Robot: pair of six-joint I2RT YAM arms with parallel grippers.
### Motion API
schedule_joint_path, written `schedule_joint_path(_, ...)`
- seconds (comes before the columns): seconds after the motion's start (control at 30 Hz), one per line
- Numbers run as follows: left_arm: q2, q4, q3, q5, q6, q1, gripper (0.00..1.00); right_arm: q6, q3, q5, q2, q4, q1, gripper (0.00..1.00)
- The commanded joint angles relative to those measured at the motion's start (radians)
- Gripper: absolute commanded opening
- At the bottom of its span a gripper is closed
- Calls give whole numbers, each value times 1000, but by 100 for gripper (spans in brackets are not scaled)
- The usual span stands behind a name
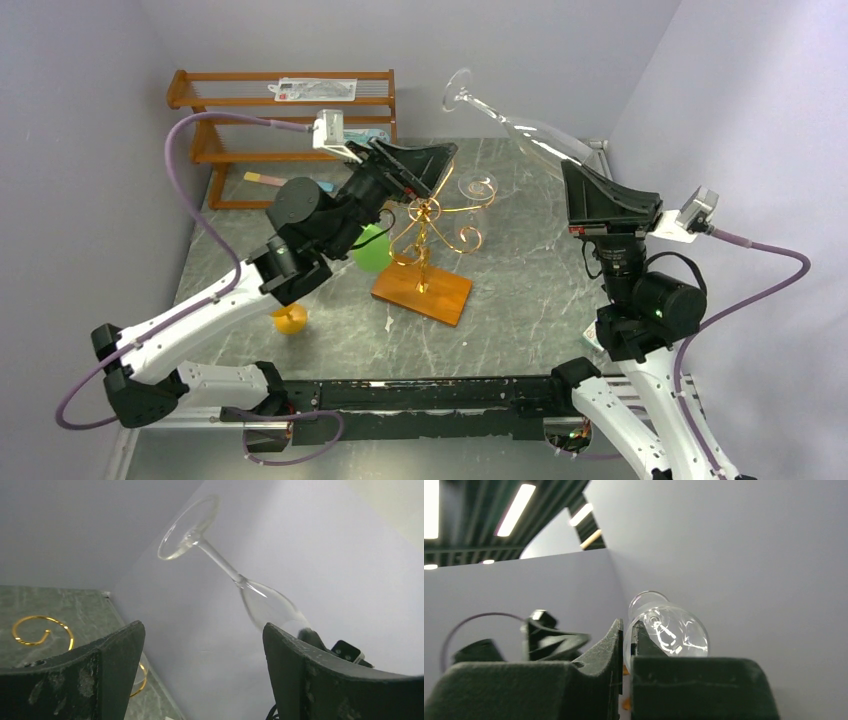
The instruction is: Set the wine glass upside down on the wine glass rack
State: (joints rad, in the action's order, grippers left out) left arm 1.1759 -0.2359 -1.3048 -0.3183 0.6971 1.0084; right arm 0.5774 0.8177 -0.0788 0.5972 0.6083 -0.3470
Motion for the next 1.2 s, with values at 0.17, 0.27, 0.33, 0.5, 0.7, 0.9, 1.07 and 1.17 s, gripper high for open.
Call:
schedule_joint_path(0.17,76,-339,28,-30,175,-5,89,181,-37,-184,12,216,2,0)
schedule_joint_path(0.27,89,-384,22,-13,168,-5,93,196,-48,-194,16,232,2,0)
schedule_joint_path(0.33,97,-440,35,-3,172,-5,94,206,-57,-194,20,248,1,0)
schedule_joint_path(0.5,103,-519,63,-29,211,-5,93,238,-67,-229,40,294,2,0)
schedule_joint_path(0.7,111,-644,82,-29,255,-5,77,271,-77,-260,44,339,2,0)
schedule_joint_path(0.9,99,-699,113,-72,290,-5,59,263,-79,-276,38,326,2,0)
schedule_joint_path(1.07,114,-740,102,-79,296,-5,55,265,-88,-308,46,330,2,0)
schedule_joint_path(1.17,141,-786,93,-86,319,-5,51,274,-94,-337,56,353,2,0)
